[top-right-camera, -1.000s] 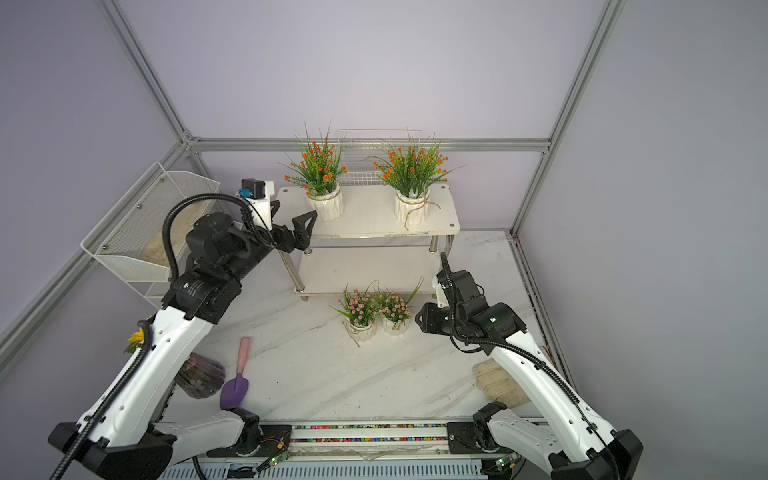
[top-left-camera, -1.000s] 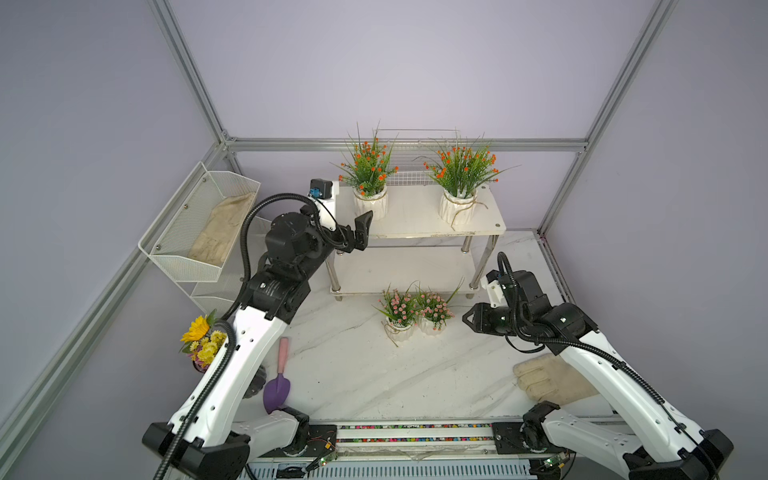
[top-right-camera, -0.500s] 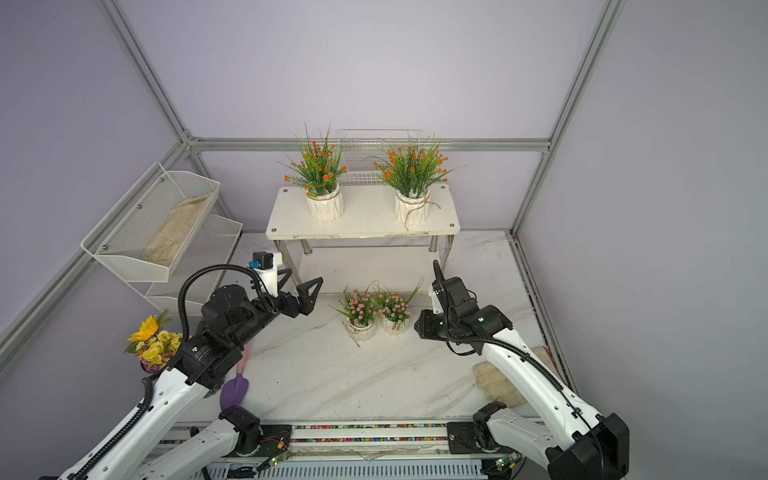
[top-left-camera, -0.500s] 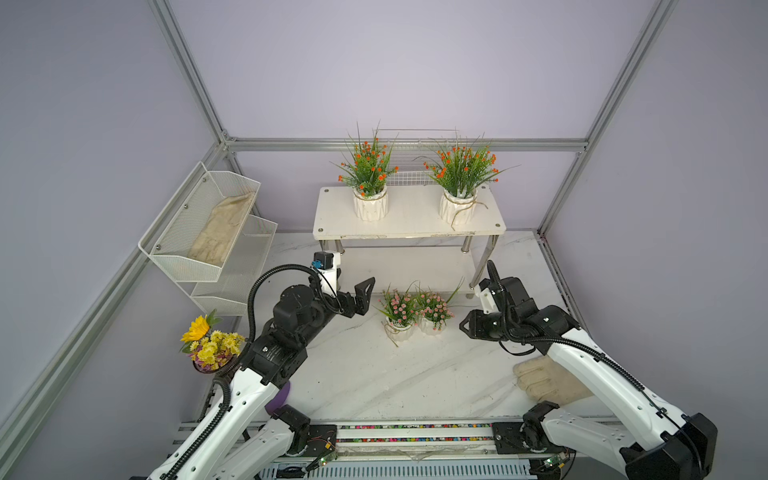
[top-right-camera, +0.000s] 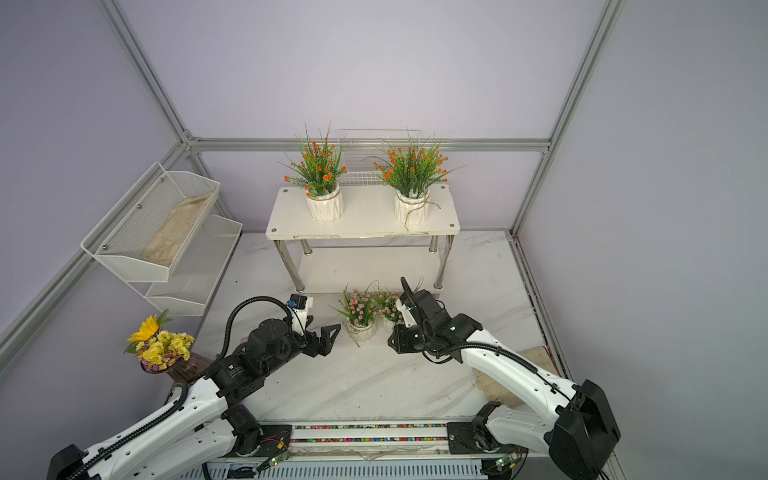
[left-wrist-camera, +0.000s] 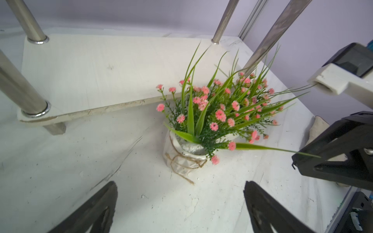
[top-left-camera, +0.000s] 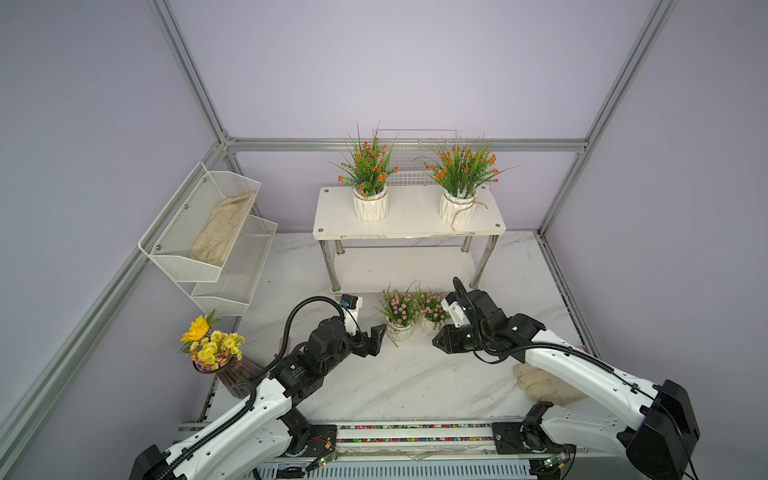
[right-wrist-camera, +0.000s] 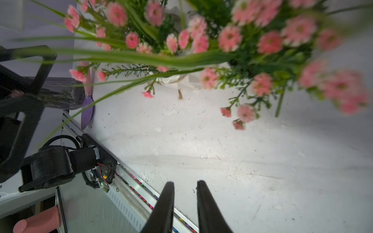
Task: Place the baby's breath potted plants on the rack by color
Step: Pick up the baby's breath potted plant from the center of the board.
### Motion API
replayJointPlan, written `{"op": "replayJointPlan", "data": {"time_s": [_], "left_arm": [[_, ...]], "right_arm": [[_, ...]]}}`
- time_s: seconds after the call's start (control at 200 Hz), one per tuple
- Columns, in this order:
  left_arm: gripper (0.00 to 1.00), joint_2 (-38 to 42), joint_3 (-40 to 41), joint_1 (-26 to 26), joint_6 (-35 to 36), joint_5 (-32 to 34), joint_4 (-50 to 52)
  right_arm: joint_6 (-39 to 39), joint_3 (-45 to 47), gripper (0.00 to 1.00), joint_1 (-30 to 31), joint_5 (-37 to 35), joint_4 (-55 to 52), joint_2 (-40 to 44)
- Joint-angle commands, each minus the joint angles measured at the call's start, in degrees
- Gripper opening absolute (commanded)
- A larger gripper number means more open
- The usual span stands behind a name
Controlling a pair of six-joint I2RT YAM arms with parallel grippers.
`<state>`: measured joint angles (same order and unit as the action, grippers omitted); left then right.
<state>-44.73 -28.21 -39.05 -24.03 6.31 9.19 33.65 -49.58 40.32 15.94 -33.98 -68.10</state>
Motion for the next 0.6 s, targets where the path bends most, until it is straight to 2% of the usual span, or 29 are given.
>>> {"op": "replayJointPlan", "data": {"time_s": [0.0, 0.175, 0.425, 0.595], "left_arm": [[0.97, 2.5, 2.2, -0.2, -3.3, 2.9, -4.1], [0.97, 4.5, 3.7, -0.2, -4.7, 5.6, -2.9], [0.97, 6.8, 2.7, -0.2, -4.1, 6.3, 1.1], [0.98, 9.2, 2.6, -0.2, -3.7, 7.0, 2.6]], "right_arm": [[2.5, -0.7, 0.24, 2.1, -3.3, 6.1, -1.9], [2.4, -4.2, 0.23, 4.7, -6.2, 10.2, -7.5], [3.1, -8.3, 0.17, 4.8, -15.4, 10.9, -16.7], [3.4, -9.9, 0.18, 4.9, -17.4, 12.9, -20.0]]}}
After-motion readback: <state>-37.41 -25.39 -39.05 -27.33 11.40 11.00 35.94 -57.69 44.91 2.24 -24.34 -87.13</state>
